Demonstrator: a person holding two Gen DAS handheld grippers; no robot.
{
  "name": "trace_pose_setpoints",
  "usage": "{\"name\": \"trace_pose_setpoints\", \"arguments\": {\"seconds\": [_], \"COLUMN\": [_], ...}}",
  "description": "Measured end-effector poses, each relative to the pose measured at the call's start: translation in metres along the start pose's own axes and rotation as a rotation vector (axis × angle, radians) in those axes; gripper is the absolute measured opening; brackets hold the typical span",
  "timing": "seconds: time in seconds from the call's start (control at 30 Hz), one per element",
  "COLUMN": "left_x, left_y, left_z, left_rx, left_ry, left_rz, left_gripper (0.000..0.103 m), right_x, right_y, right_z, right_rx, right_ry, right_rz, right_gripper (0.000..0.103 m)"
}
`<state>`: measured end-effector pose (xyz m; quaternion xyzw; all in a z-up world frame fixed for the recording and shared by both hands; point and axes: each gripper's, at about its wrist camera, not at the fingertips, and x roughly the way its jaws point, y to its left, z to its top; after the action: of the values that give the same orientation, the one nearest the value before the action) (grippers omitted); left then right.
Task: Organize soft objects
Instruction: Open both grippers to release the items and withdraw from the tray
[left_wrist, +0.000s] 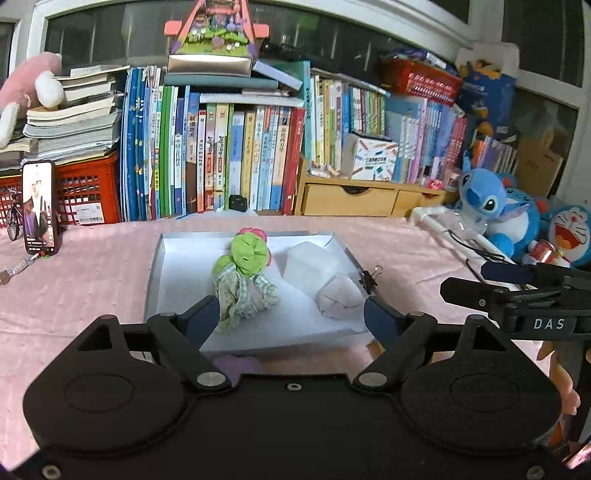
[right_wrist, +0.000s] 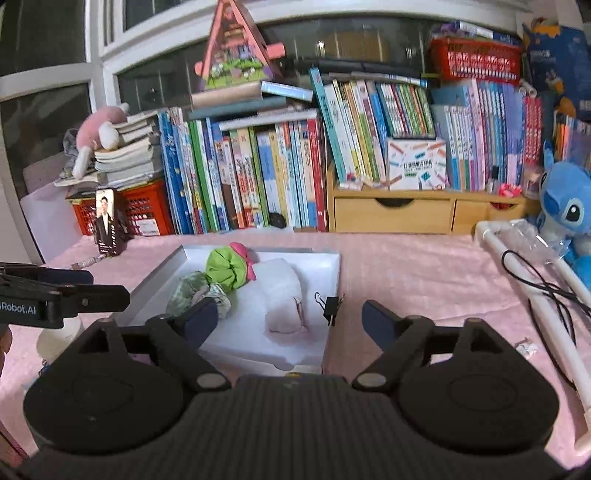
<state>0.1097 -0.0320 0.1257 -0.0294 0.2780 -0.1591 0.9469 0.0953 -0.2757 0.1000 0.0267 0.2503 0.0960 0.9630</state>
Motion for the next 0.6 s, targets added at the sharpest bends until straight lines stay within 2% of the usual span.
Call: {"name": "trace_pose_setpoints", "arguments": {"seconds": [0.33,0.5,0.6], "left_x": [-0.034,-0.043,-0.047], "left_y": [-0.002,-0.004,-0.003], "left_z": [-0.040,-0.058,-0.068], "left_rx": [0.004,0.022,0.023], "left_ry": [-0.067,-0.092,-0.108], "left_rz": [-0.017,-0.015,-0.004], "left_gripper": [0.088,0.089,0.095], "right_x": [-0.037,-0.048,-0.053], "right_y": [0.014,0.018,0.016], "right_z": [-0.029,-0.045,-0.052], "right_rx": [-0.069,-0.104,-0.097], "right_ry": [-0.097,-0.140,-0.154], "right_rz": [-0.009,-0.027,-0.022], "right_gripper": [0.103,0.103,0.103]}}
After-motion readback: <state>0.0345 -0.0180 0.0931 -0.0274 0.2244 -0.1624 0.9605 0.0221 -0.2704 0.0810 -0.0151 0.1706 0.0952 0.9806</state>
